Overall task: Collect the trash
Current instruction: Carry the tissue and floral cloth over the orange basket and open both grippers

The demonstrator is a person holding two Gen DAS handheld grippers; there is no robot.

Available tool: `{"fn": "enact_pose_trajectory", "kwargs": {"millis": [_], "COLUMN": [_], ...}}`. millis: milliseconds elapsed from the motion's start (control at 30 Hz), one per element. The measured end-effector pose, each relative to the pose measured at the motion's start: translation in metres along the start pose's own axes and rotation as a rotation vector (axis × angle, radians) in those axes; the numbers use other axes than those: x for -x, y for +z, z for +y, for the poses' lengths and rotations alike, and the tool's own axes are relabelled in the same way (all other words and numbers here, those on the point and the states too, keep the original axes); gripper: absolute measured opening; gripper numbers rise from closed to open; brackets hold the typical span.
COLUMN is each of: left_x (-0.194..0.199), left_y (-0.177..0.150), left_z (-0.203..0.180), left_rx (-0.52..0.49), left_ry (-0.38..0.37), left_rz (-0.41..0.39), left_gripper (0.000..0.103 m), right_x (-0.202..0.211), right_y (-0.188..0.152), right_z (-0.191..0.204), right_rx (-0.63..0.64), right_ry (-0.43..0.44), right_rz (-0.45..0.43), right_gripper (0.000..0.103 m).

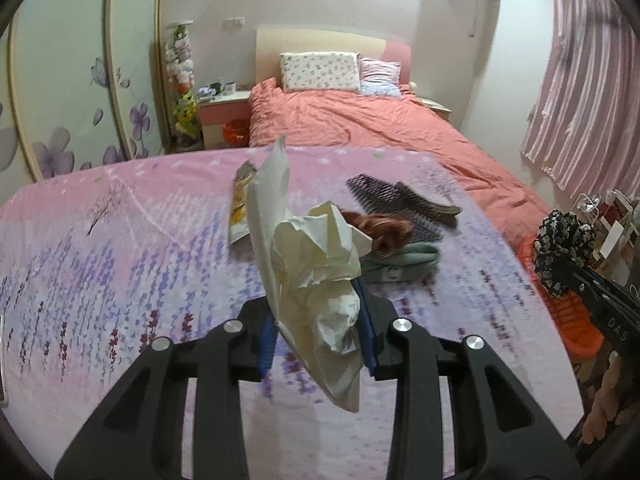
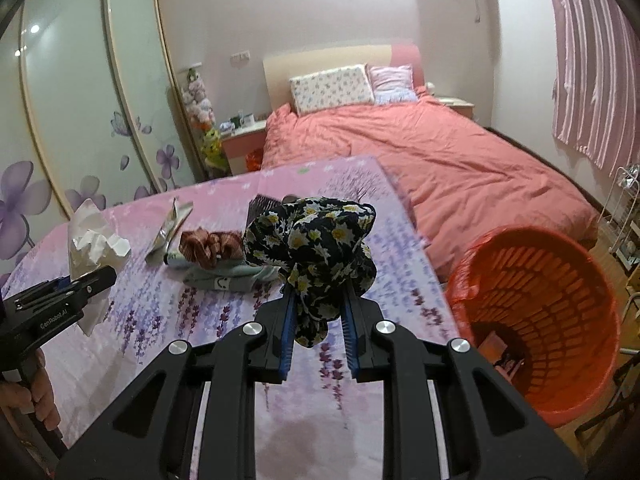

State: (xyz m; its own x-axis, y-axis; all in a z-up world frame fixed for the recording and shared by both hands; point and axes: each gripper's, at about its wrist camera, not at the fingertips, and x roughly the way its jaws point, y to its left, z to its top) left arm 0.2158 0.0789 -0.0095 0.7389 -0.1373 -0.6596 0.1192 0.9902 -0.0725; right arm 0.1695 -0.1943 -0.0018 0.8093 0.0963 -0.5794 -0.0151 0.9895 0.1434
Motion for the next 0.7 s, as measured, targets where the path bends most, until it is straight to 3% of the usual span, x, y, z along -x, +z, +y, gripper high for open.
{"fn": "enact_pose_trajectory", "kwargs": {"millis": [700], "left_x": [0.021], "left_y": [0.019], "left_z": [-0.122], "left_rx": [-0.151], "left_ry": [-0.178], "left_rz": [-0.061], "left_gripper": [0.034], "right_x": [0.051], "right_y": [0.005], "right_z": [-0.078], "right_rx": [-0.104], "right_ry": [-0.129], "right_rz": [-0.138], "right_gripper": [0.021]}}
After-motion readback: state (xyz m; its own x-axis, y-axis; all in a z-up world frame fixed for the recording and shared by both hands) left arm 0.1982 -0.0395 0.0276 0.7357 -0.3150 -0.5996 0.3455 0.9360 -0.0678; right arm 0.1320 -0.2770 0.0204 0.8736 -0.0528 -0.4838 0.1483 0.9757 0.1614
